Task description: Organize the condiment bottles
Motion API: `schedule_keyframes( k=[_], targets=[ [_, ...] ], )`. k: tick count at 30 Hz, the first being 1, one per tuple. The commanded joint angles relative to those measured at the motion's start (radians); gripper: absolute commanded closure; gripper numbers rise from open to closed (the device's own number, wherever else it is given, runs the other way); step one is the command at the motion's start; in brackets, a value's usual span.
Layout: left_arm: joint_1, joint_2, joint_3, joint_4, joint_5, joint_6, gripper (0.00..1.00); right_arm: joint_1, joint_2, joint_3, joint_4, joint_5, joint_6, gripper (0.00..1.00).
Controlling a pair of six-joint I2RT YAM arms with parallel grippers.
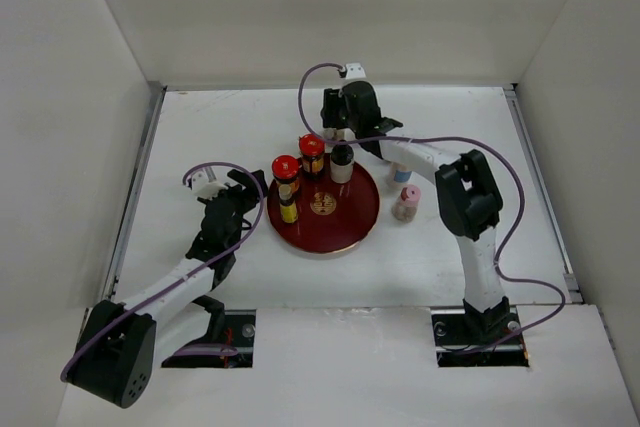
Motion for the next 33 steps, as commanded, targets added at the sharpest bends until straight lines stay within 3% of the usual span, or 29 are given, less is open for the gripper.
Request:
schedule_keyframes(
  k=[1, 10, 16, 33],
  targets=[
    [0.005, -0.006, -0.009, 0.064, 0.002, -0.006, 0.25, -0.006, 0.012, 0.069, 0.009, -0.013, -0.004, 0.39],
    [0.011, 0.011, -0.011, 0.079, 0.015, -0.015, 0.25, -0.003, 0.067, 0.127, 0.037, 0.009, -0.019, 0.51],
    [0.017, -0.012, -0.017, 0.075, 0.004, -0.009, 0.26, -0.003, 0.075, 0.153, 0.039, 0.009, -0.019, 0.66],
    [0.019, 0.010, -0.015, 0.082, 0.005, -0.009, 0.26, -0.001, -0.258, -0.013, 0.289, 0.027, 0.044, 0.69]
  ],
)
